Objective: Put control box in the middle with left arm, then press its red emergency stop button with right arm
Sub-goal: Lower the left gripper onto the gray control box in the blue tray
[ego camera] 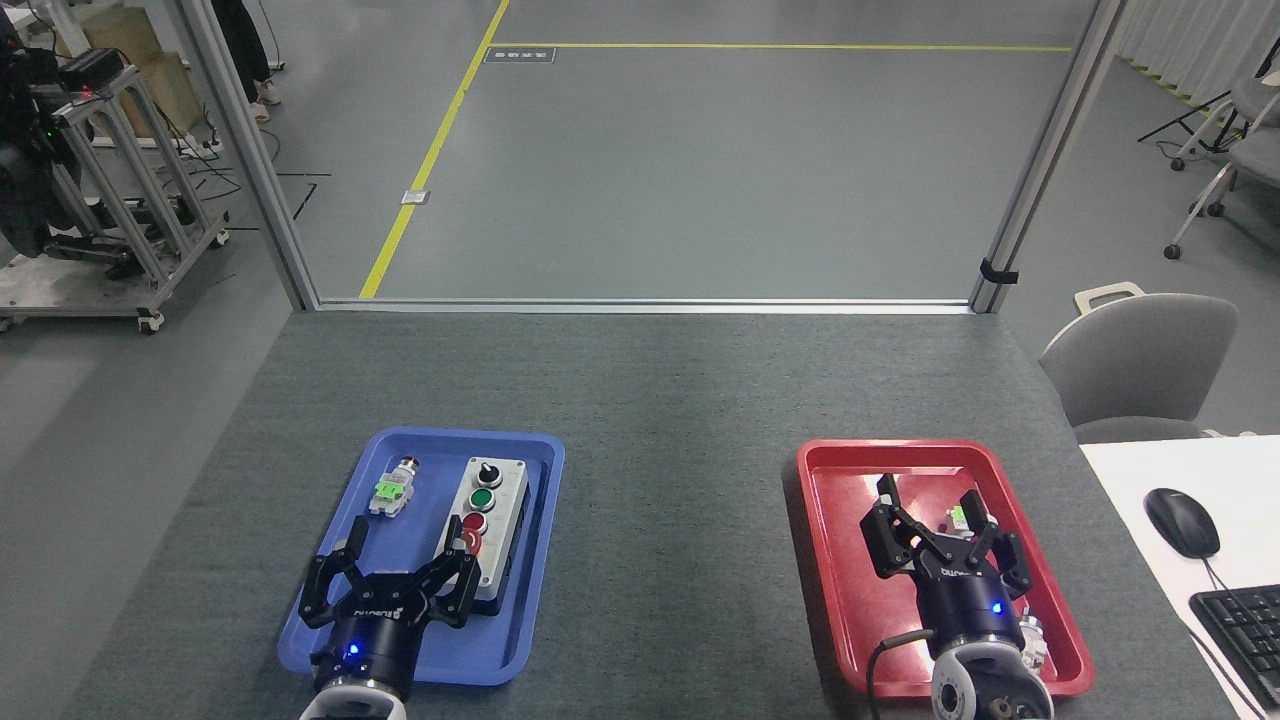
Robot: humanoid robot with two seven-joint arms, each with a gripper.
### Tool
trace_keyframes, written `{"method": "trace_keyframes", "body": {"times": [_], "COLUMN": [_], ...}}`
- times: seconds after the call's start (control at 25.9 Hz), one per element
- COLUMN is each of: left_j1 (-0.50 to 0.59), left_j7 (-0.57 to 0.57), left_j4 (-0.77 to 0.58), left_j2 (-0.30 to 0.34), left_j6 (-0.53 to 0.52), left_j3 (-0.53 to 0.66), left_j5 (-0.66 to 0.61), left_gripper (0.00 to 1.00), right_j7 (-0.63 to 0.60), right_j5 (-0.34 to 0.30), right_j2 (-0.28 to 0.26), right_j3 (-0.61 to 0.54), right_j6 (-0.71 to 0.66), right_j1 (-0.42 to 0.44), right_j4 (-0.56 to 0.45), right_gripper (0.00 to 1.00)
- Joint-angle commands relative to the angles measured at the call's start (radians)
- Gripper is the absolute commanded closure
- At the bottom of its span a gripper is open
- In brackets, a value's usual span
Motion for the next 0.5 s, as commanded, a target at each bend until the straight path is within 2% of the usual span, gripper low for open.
{"method": "trace_keyframes", "body": {"times": [0.0, 0.15, 0.31, 0.46], "left_j1": [-0.013, -0.013, 0.037, 0.054], "left_j7": [0.013, 0.021, 0.018, 0.022], "left_j4": [0.006, -0.01, -0.059, -0.048], "left_j2": [-0.006, -0.009, -0.006, 0.0], "left_j6": [0.005, 0.013, -0.015, -0.042], "left_j3": [0.001, 0.001, -0.01, -0.1], "left_j5": [-0.004, -0.001, 0.004, -0.015], "left_gripper": [0.01, 0.01, 0.01, 0.01], "right_j7": [-0.001, -0.001, -0.001, -0.001], "right_j5": [0.0, 0.0, 0.0, 0.0], "right_j2": [0.001, 0.001, 0.001, 0.001], "right_j3": [0.0, 0.0, 0.0, 0.0], "right_j6": [0.0, 0.0, 0.0, 0.0], "right_j1": [0.0, 0.0, 0.0, -0.002], "right_j4": [0.0, 0.0, 0.0, 0.0], "right_gripper": [0.0, 0.0, 0.0, 0.0]}}
